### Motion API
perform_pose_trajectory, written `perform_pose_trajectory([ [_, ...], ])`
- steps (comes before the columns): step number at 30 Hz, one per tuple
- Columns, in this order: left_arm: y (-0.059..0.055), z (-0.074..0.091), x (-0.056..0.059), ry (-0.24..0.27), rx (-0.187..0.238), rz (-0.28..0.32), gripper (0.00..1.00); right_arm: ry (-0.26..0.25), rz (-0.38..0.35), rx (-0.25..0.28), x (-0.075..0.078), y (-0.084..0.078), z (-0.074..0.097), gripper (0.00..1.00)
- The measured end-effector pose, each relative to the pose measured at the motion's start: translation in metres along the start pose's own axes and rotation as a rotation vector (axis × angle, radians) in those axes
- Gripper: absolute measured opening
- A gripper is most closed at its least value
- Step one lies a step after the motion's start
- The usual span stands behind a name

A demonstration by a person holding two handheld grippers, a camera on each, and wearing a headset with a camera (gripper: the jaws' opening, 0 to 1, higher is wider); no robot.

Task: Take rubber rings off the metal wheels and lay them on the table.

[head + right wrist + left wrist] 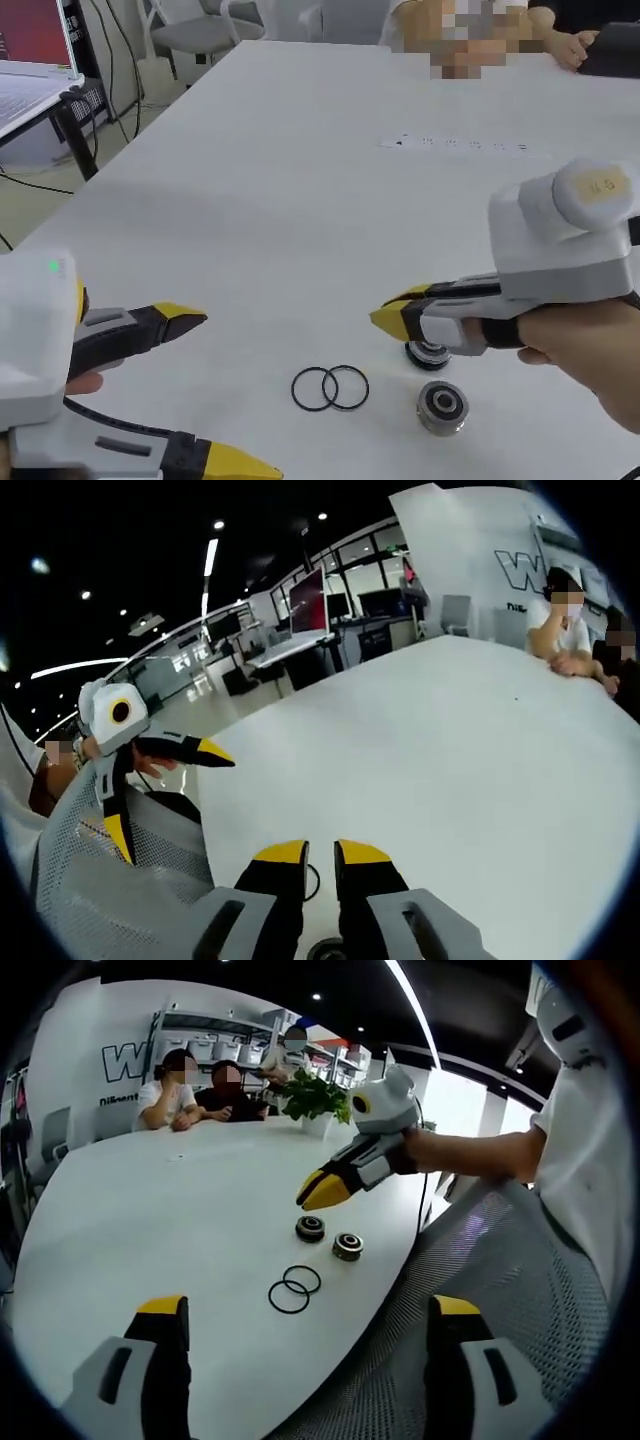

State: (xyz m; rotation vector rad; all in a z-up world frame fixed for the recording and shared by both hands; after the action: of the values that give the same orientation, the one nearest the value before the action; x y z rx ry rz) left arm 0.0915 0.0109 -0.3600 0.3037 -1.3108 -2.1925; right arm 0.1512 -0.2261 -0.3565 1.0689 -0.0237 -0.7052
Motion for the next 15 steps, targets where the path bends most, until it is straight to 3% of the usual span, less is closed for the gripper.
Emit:
perform_pose_trajectory([
  [6, 0.007, 0.001, 0.003, -0.036, 0.029, -0.008, 0.99, -0.021, 0.026, 0.042, 0.002, 0.007, 0.016, 0.09],
  [15, 0.017, 0.006, -0.002, -0.03, 0.039, -0.047, 0.99, -0.053, 0.03, 0.079, 0.01, 0.011, 0.037, 0.11],
])
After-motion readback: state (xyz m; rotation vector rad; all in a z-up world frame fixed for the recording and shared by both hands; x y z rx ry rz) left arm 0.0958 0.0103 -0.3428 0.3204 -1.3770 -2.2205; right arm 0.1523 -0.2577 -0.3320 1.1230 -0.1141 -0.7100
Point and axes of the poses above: the centre of the closed fingertips' face, and the gripper's own axes: z roughly backward along the fingers, x roughly to its right, y roughly out of its top, the point moved 9 cm from there along z, roughly backward along the fingers, and after that the axes turned 7 degrees about y, right-handed, at the moved point
